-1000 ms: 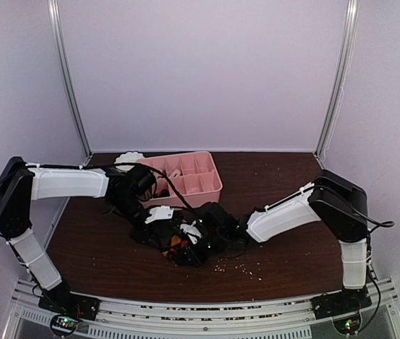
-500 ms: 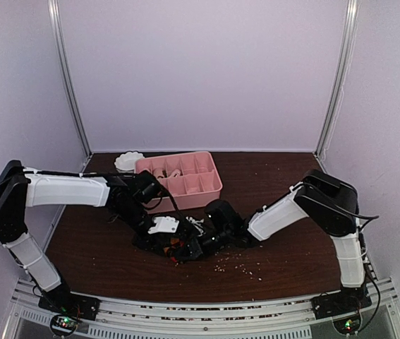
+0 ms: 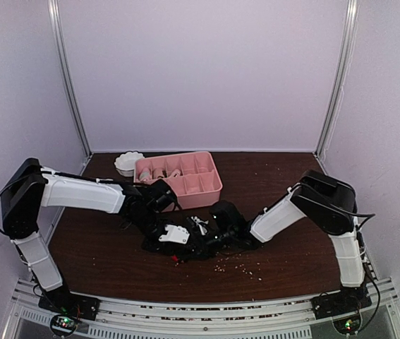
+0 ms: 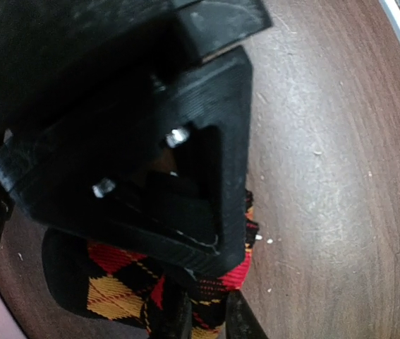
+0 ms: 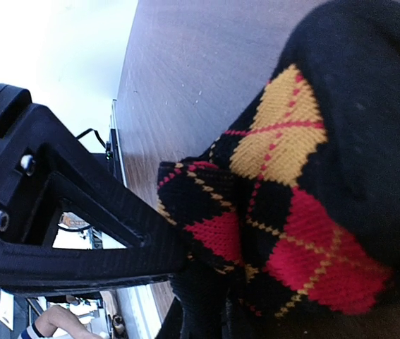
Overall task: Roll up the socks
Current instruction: Roll the sock.
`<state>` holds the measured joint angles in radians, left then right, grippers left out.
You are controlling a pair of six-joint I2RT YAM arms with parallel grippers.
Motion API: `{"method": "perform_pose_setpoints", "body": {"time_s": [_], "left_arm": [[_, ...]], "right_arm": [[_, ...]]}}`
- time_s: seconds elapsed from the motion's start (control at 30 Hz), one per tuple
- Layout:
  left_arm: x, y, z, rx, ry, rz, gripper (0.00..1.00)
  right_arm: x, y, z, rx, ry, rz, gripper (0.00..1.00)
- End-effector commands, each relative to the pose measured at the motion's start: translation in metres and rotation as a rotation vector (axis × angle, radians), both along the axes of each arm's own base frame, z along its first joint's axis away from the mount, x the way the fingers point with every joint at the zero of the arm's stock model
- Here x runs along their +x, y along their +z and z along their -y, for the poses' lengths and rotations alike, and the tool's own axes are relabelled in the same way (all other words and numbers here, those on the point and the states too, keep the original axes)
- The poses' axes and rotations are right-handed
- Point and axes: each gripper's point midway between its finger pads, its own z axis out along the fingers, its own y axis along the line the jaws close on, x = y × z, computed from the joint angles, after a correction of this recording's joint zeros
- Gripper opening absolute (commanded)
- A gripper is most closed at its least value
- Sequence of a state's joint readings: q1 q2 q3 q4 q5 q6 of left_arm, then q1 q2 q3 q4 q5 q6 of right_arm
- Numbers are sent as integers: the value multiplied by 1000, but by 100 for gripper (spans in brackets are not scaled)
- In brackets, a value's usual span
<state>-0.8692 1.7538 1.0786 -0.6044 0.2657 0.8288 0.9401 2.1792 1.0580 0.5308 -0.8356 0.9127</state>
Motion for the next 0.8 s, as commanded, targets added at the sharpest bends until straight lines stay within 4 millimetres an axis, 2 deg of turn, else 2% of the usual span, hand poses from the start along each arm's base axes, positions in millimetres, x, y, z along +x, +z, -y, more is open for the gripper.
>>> {"method": "perform_pose_setpoints", "body": {"time_s": [0.0, 0.07, 0.1, 0.17, 0.23, 0.27, 0.3, 0.33, 0.37, 0.57, 0.7, 0.77], "left_arm": [[10, -17, -7, 107, 27, 0, 14], [12, -26, -10, 151, 42, -12, 9], [12, -30, -12, 173, 55, -26, 6], [12, -37, -14, 203, 89, -96, 0], [11, -36, -12, 200, 139, -210, 0], [11, -36, -13, 201, 172, -265, 0], [11, -36, -14, 199, 197, -314, 0], [12, -37, -15, 201, 223, -355, 0], [12, -38, -17, 202, 246, -391, 0], [6, -44, -23, 216, 300, -542, 0], [4, -51, -26, 241, 298, -559, 0], [4, -52, -27, 249, 301, -558, 0]], "right_arm": [[-13, -105, 67, -364, -148, -182, 0], [-11, -99, 67, -332, -161, -175, 0], [-9, -94, 66, -312, -169, -166, 4], [-6, -87, 71, -309, -184, -110, 23], [-2, -83, 79, -321, -206, -43, 34], [-1, -82, 85, -331, -216, -14, 43], [0, -82, 92, -348, -228, 17, 58], [0, -83, 99, -365, -239, 44, 92], [2, -83, 106, -382, -255, 73, 99], [11, -75, 146, -486, -334, 250, 100], [11, -77, 162, -561, -326, 311, 99], [13, -68, 168, -566, -348, 383, 100]]}}
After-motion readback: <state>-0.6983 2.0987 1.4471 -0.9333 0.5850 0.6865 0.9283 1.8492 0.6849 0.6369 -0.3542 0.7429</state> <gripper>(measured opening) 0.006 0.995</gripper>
